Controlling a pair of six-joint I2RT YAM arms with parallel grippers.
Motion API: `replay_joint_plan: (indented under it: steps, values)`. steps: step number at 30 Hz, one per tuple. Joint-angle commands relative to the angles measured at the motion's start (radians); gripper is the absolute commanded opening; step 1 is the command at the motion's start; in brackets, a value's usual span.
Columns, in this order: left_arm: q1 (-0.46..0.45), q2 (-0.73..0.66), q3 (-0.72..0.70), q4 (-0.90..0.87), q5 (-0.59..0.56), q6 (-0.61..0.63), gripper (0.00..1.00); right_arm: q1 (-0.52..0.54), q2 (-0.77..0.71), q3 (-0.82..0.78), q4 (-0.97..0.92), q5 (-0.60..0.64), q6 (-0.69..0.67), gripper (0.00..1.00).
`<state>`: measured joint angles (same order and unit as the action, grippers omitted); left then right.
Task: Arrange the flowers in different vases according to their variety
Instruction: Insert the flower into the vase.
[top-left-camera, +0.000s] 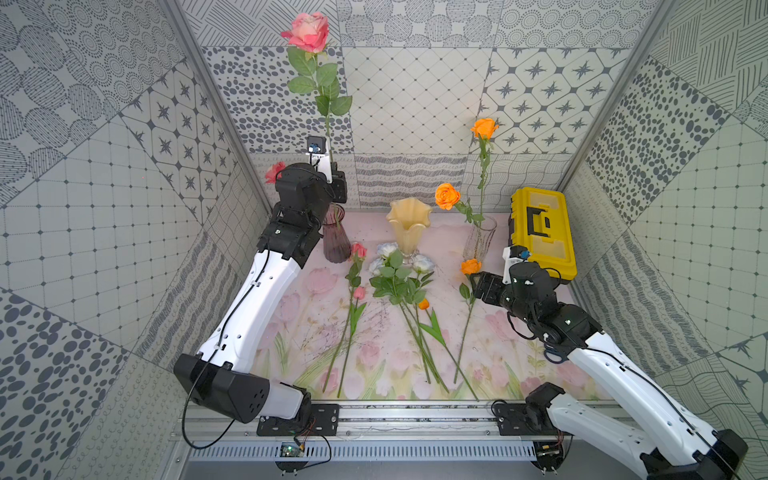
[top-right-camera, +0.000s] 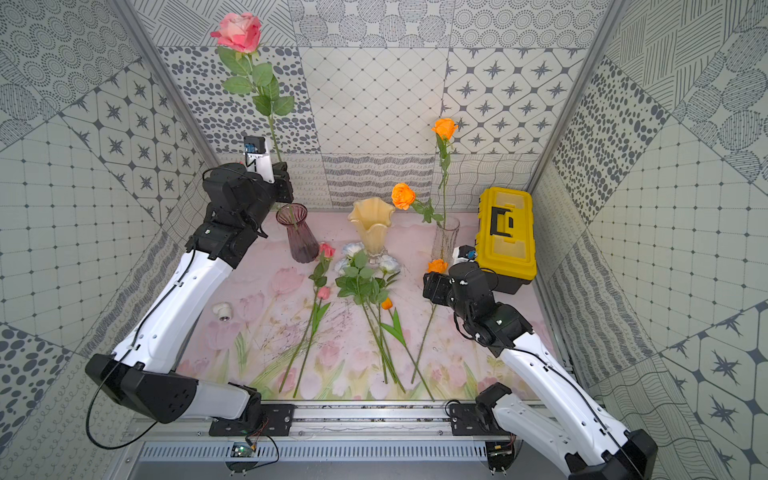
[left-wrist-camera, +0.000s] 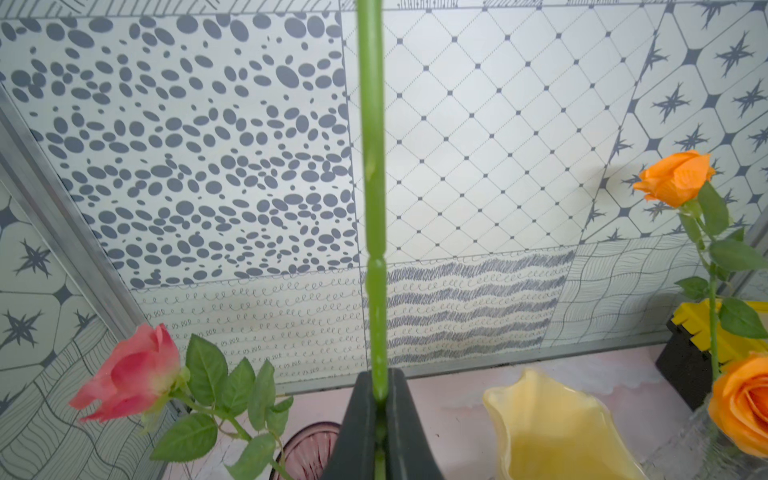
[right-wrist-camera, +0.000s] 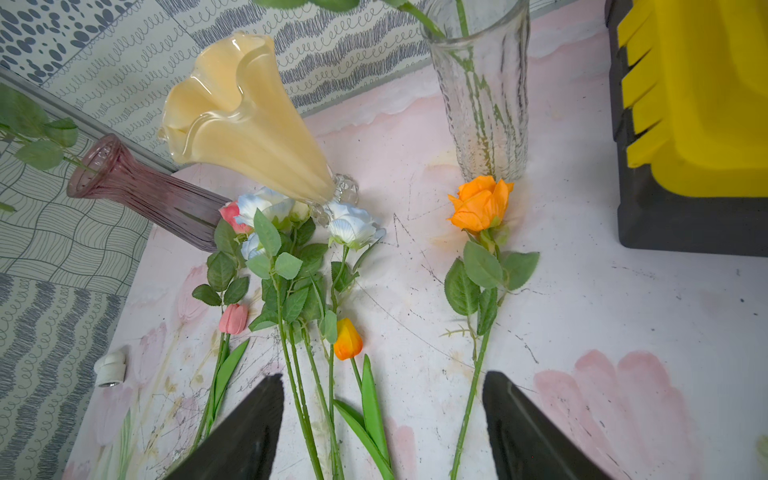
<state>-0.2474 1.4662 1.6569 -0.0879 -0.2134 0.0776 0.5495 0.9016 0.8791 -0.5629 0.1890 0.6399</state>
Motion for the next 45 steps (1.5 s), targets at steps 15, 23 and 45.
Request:
replay_joint_plan:
  steps: [15,23,45]
  values:
    - [0.135,0.215,-0.125,0.484,0.074,0.008,0.0,0.026,0.01,-0.007,0.05,-0.021,0.032,0.81]
    - [0.135,0.197,-0.291,0.431,0.014,-0.008,0.62,0.067,0.085,-0.002,0.083,-0.082,0.017,0.81]
    - [0.09,-0.157,-0.43,-0.09,0.096,-0.2,0.99,0.328,0.4,0.08,0.08,-0.297,-0.115,0.75]
